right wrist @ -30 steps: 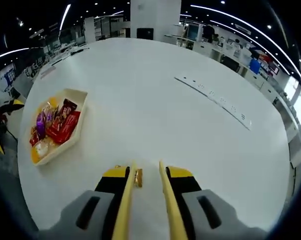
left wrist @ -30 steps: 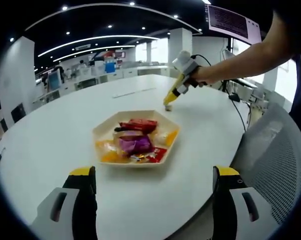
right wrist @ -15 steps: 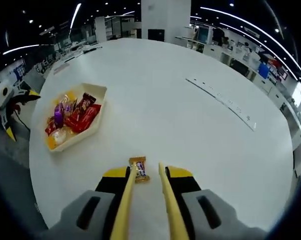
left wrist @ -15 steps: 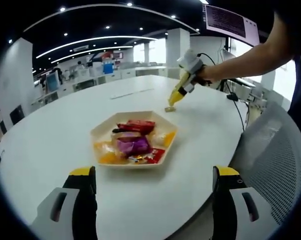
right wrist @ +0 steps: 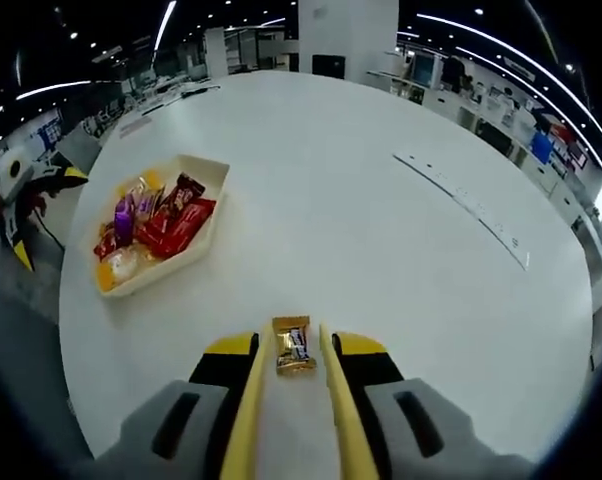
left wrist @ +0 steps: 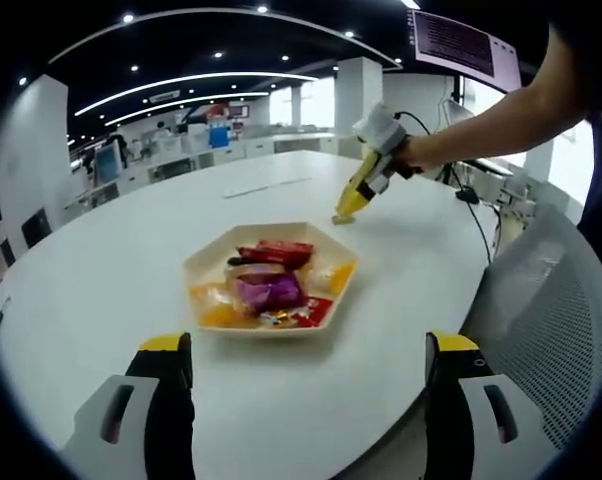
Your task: Place the target food into the container with the food tongs after gripping and lifting it, then release it inside without dropping or visibly crushing the food.
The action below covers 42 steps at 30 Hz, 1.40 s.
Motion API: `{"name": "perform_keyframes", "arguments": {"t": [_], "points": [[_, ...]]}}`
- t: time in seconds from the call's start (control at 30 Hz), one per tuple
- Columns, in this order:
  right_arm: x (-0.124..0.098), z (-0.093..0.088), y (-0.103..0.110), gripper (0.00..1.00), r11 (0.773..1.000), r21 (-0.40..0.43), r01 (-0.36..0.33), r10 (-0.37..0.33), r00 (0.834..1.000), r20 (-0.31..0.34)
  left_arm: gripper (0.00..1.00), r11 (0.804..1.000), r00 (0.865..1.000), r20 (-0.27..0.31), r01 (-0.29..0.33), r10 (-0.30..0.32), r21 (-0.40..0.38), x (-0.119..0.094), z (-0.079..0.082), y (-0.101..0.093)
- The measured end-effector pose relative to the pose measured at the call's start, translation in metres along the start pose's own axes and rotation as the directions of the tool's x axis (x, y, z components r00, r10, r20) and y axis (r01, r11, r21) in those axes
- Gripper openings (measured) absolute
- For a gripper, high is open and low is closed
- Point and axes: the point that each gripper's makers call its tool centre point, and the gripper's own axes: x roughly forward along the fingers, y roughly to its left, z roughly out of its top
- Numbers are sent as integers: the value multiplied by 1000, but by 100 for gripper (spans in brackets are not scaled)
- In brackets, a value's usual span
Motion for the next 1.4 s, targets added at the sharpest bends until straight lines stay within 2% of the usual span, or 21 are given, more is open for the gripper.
{"name": "perform_keyframes", "arguments": {"t": [0.2,0.23,0.27,0.4,0.77,0.93,1.4], "points": [[3,-2,4,24,1000,1,-19,19,1000,-7,93,1000,1000,-2,4,-4,-1,0,0,-1],[4,-3,4,23,1000,-1,-15,15,1000,-25,93,1000,1000,-3,4,-4,-1,0,0,-1],[4,-2,7,23,999,26,-25,26,999,-27,93,1000,1000,-3,5,-5,-1,0,0,-1],[4,-1,3,21,999,48,-18,21,999,-46,93,1000,1000,-6,9,-9,-1,1,-1,-2],[4,-2,2,21,1000,27,-10,11,999,-52,95,1000,1000,10,4,-4,-14,0,3,0],[-1,-1,3,21,999,40,-17,19,998,-55,100,999,999,33,12,-11,-42,-1,7,-1],[-29,21,-15,22,998,55,20,-18,999,-33,100,998,997,71,25,-21,-58,-2,14,-3]]}}
